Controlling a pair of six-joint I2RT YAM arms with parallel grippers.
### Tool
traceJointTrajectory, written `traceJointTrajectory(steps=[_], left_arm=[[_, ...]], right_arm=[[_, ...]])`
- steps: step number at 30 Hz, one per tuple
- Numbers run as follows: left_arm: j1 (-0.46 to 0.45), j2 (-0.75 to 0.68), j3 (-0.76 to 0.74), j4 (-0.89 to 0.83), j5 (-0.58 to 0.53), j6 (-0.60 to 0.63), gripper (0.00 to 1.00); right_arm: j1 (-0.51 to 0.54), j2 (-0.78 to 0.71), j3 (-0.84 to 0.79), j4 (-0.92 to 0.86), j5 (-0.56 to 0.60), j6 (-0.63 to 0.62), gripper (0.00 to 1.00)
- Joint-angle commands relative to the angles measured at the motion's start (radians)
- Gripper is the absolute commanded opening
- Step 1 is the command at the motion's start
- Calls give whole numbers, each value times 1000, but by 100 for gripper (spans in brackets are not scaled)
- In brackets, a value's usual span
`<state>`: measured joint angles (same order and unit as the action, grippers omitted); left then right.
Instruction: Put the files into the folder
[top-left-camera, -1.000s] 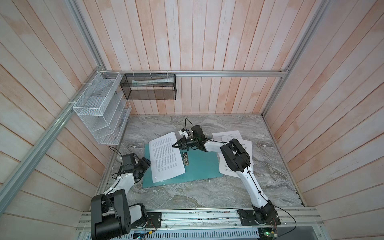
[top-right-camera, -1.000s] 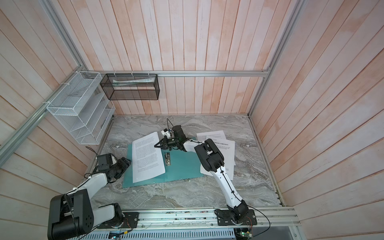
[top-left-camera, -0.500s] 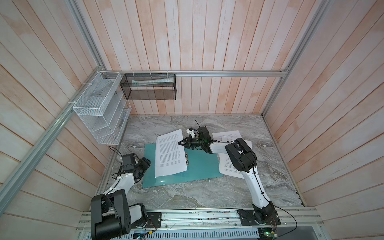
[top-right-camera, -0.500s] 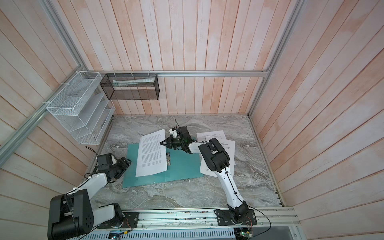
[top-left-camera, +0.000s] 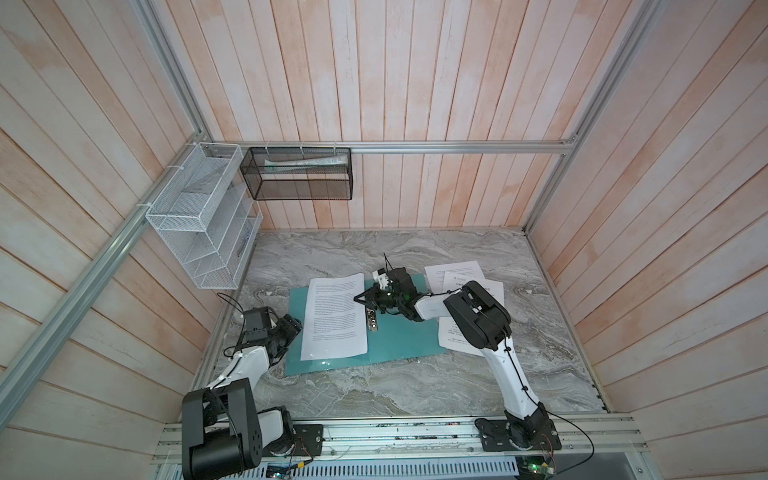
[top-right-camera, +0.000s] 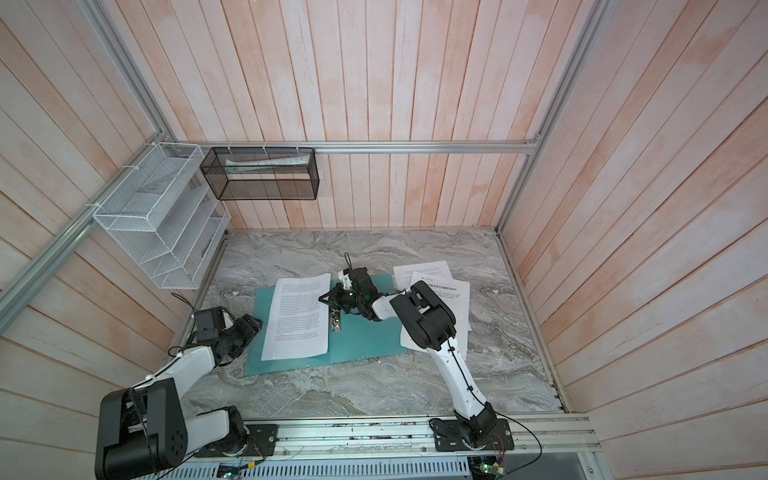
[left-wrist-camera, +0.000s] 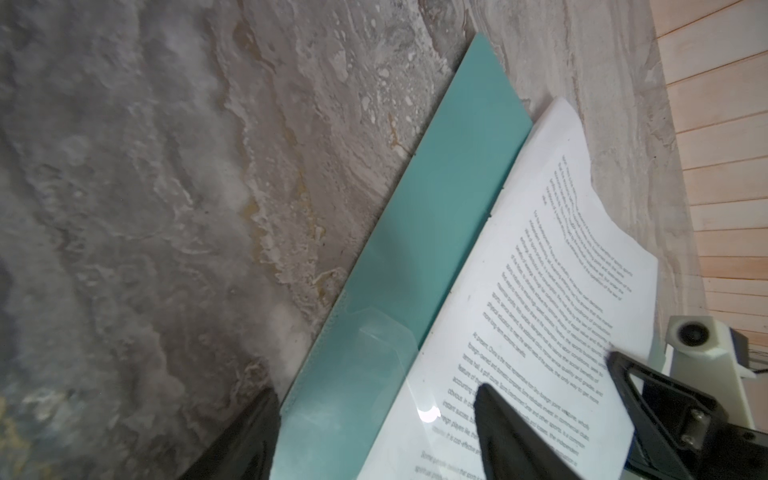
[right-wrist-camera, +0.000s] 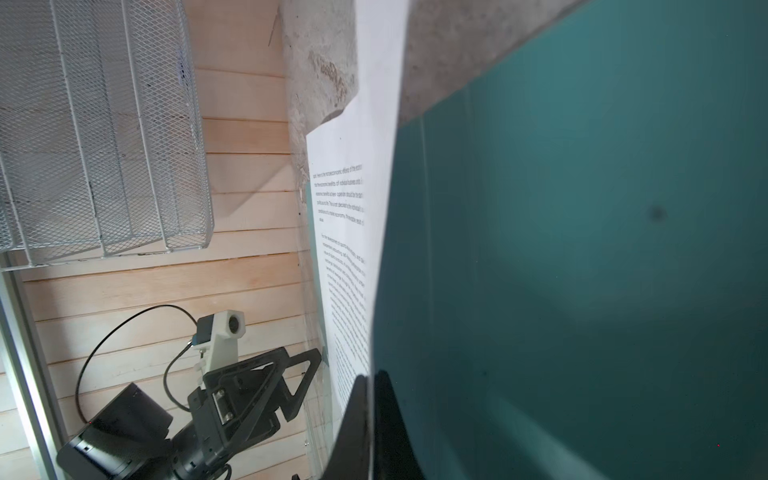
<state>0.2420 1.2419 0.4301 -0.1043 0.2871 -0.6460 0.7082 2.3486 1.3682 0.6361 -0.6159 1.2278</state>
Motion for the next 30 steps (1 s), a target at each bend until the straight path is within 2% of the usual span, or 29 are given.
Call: traceJointTrajectory(steps=[1, 13, 22, 30], left_arm=[[-1, 27, -18, -62, 21, 8, 76], [-1, 23, -19, -63, 16, 6, 76], [-1, 30, -18, -64, 14, 6, 76], [-1, 27, -18, -65, 11, 5, 76]], right_arm=[[12, -52, -1, 67, 71, -7, 0], [55, -2, 55, 21, 35, -58, 0], [88, -25, 33, 14, 117, -34, 0], [111, -19, 29, 10, 178, 35, 0]])
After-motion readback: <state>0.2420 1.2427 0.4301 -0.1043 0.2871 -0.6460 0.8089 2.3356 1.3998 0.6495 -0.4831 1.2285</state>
